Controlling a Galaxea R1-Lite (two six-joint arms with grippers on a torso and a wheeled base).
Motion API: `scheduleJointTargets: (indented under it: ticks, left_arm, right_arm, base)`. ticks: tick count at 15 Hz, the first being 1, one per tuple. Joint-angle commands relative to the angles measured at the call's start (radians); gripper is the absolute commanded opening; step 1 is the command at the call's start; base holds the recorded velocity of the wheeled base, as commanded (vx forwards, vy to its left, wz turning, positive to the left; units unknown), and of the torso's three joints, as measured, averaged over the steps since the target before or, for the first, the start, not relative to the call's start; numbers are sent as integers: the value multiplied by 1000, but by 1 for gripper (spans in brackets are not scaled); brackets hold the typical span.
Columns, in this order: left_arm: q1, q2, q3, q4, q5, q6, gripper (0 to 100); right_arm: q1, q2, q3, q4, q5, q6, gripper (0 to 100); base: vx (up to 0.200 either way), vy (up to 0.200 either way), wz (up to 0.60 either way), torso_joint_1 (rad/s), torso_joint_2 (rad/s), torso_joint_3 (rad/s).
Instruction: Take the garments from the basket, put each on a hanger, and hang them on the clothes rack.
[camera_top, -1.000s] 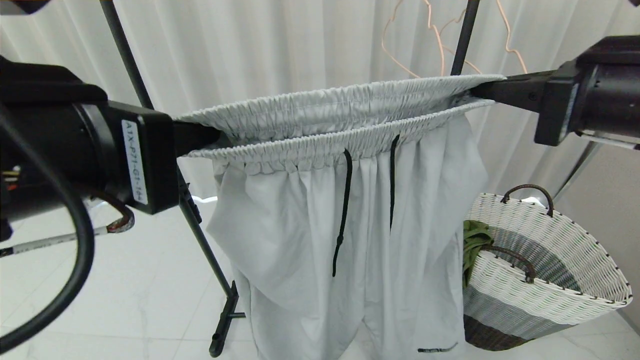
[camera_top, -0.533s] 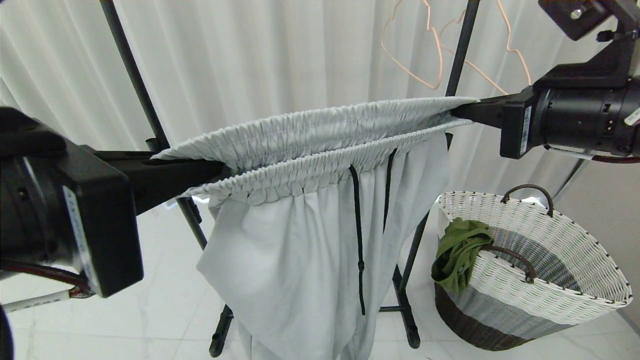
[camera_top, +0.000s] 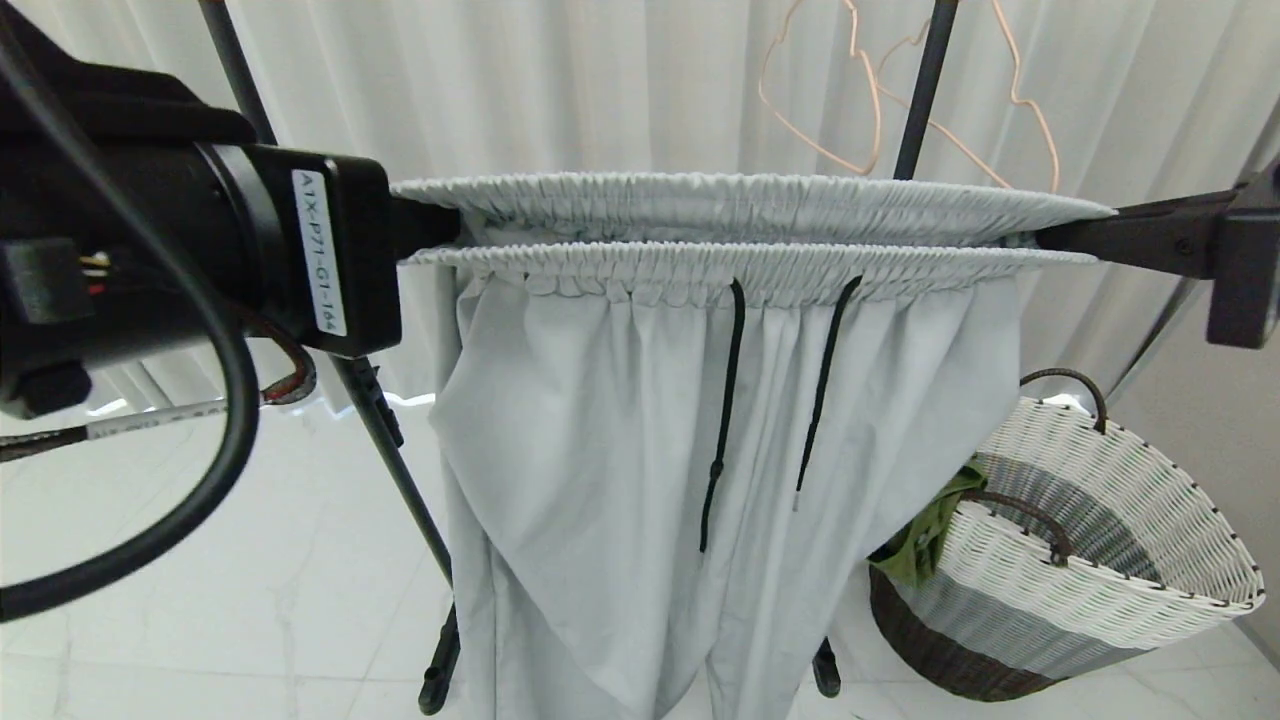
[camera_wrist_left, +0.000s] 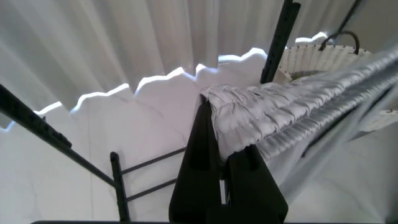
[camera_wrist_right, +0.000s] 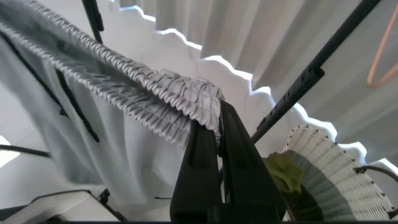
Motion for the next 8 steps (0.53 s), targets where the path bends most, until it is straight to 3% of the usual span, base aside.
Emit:
scheduleJointTargets:
  ticks: [1, 3, 8]
  left_arm:
    - [-13, 42, 32, 1, -3, -3, 0]
    - [-43, 36, 73, -5, -3, -5, 0]
    - [-40, 26, 35, -11, -1, 0, 0]
  right_arm:
    - [2, -67, 19, 10, 2, 0, 0]
    - [14, -72, 35, 7, 2, 0, 0]
    - [30, -64, 27, -1, 2, -2, 0]
  base:
    - [0, 0, 0, 0, 0, 0]
    - [0, 0, 0, 0, 0, 0]
    - [0, 0, 0, 0, 0, 0]
